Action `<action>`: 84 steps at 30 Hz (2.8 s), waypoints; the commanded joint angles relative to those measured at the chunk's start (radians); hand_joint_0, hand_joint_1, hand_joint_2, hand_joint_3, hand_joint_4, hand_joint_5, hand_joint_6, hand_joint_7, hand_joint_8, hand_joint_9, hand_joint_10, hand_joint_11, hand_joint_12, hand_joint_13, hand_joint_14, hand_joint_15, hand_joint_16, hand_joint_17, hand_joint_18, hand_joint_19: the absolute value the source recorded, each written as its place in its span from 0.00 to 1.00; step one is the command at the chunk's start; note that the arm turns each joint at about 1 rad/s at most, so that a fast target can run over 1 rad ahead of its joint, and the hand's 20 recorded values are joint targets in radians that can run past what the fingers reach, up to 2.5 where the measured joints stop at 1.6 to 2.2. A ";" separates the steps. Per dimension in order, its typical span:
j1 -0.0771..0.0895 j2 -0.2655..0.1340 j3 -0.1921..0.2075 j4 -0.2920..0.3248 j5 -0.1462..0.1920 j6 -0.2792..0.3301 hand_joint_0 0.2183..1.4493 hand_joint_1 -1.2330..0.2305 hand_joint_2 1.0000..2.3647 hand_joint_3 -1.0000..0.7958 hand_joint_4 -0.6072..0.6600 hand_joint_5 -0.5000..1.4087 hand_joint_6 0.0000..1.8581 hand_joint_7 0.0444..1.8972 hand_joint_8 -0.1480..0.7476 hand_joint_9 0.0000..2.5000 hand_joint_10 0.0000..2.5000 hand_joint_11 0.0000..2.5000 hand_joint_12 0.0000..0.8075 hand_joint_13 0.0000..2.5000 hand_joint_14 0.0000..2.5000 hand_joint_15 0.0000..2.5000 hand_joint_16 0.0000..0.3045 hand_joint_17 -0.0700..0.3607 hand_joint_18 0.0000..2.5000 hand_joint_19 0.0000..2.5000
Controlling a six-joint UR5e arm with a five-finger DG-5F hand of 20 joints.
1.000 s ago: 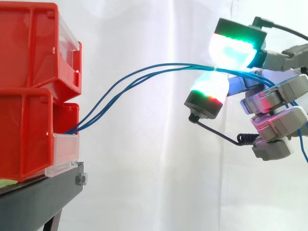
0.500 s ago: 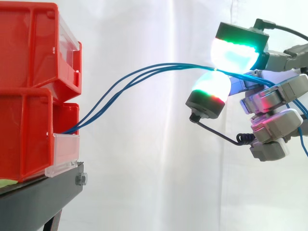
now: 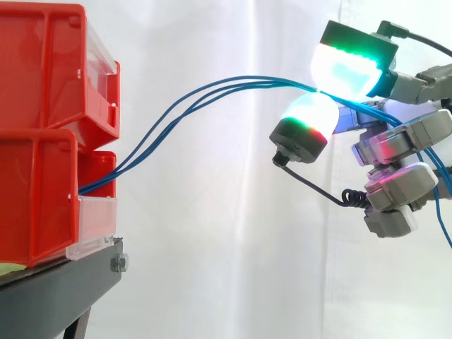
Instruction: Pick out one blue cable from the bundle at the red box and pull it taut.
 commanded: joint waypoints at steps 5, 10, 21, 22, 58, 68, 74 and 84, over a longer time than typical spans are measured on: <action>-0.001 0.002 0.000 -0.003 0.000 0.001 0.44 0.19 0.00 0.28 0.24 0.20 0.50 0.53 0.37 0.67 0.01 0.61 0.43 0.52 0.01 0.44 0.16 0.42 0.38 0.37; 0.000 0.000 0.002 -0.003 0.000 0.003 0.41 0.16 0.00 0.28 0.35 0.19 0.49 0.47 0.39 0.64 0.01 0.62 0.44 0.52 0.01 0.44 0.16 0.42 0.38 0.37; 0.000 0.000 0.000 -0.003 0.000 0.003 0.28 0.25 0.00 0.28 0.43 0.19 0.47 0.45 0.42 0.64 0.01 0.61 0.48 0.51 0.01 0.46 0.17 0.44 0.38 0.37; 0.000 0.000 0.002 -0.003 0.000 0.003 0.26 0.26 0.00 0.28 0.43 0.19 0.47 0.46 0.43 0.64 0.01 0.61 0.49 0.51 0.01 0.46 0.18 0.45 0.39 0.37; 0.000 0.000 0.002 -0.003 -0.001 0.000 0.37 0.27 0.01 0.40 0.42 0.20 0.46 0.53 0.43 0.63 0.01 0.60 0.49 0.50 0.01 0.45 0.18 0.44 0.40 0.39; 0.000 0.000 0.000 -0.003 -0.001 0.003 0.49 0.24 0.00 0.29 0.32 0.19 0.49 0.56 0.43 0.62 0.01 0.60 0.47 0.49 0.01 0.45 0.17 0.43 0.39 0.39; 0.002 0.000 0.000 -0.009 0.000 0.000 0.46 0.21 0.00 0.28 0.33 0.19 0.49 0.48 0.45 0.62 0.01 0.60 0.46 0.49 0.01 0.45 0.16 0.42 0.41 0.38; 0.002 0.002 0.000 -0.023 -0.001 0.001 0.43 0.19 0.00 0.28 0.32 0.20 0.49 0.51 0.43 0.64 0.01 0.59 0.46 0.50 0.01 0.45 0.16 0.41 0.41 0.38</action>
